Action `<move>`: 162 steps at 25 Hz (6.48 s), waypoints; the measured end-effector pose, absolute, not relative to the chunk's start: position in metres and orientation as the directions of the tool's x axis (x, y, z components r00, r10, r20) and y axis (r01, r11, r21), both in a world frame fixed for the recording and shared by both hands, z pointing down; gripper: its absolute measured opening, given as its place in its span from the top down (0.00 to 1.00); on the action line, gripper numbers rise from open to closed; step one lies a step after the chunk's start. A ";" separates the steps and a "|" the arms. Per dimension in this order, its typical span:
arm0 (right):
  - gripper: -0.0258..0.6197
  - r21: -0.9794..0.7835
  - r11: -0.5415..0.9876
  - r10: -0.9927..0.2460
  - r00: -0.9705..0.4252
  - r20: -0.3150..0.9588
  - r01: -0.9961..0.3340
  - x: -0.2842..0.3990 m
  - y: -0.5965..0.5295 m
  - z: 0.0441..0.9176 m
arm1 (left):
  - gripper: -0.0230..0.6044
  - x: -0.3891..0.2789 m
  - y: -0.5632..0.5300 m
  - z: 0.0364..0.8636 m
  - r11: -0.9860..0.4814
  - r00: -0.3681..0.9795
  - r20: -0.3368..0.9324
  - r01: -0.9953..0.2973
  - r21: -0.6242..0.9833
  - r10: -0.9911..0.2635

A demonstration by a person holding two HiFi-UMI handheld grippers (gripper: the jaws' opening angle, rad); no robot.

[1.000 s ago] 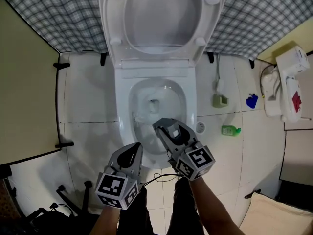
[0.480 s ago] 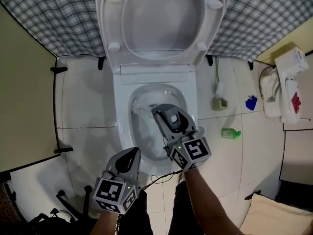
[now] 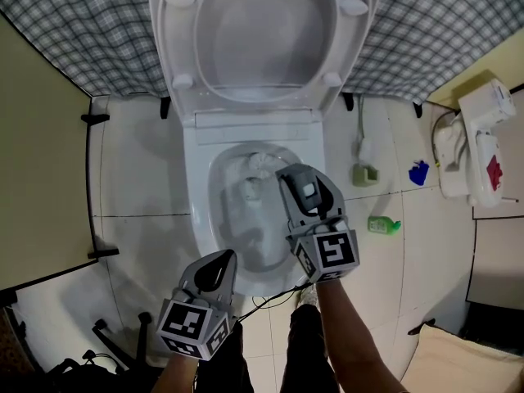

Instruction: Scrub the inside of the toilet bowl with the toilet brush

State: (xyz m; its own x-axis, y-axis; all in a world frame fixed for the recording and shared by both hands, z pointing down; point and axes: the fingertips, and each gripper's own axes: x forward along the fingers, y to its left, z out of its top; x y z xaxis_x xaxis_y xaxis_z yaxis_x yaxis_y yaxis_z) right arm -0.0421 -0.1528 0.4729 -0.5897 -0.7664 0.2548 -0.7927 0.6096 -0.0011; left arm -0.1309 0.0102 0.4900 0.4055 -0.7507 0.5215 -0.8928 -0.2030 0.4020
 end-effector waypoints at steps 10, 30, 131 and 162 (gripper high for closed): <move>0.62 0.091 0.509 -0.821 -0.451 0.349 -0.856 0.012 -0.133 0.465 | 0.98 -0.115 0.019 0.491 -0.212 0.420 0.522 -0.887 0.411 -0.742; 0.62 0.083 0.595 -0.689 -0.454 0.565 -0.800 0.028 -0.011 0.465 | 0.98 -0.112 0.054 0.477 -0.204 0.408 0.497 -0.887 0.414 -0.766; 0.64 -0.067 0.630 -0.622 -0.554 0.552 -0.774 -0.049 -0.065 0.559 | 0.98 -0.136 0.064 0.487 -0.209 0.404 0.502 -0.893 0.399 -0.765; 0.65 0.026 0.802 -0.437 -0.556 0.708 -0.597 -0.064 -0.088 0.606 | 0.98 -0.147 0.038 0.495 -0.198 0.408 0.525 -0.890 0.411 -0.747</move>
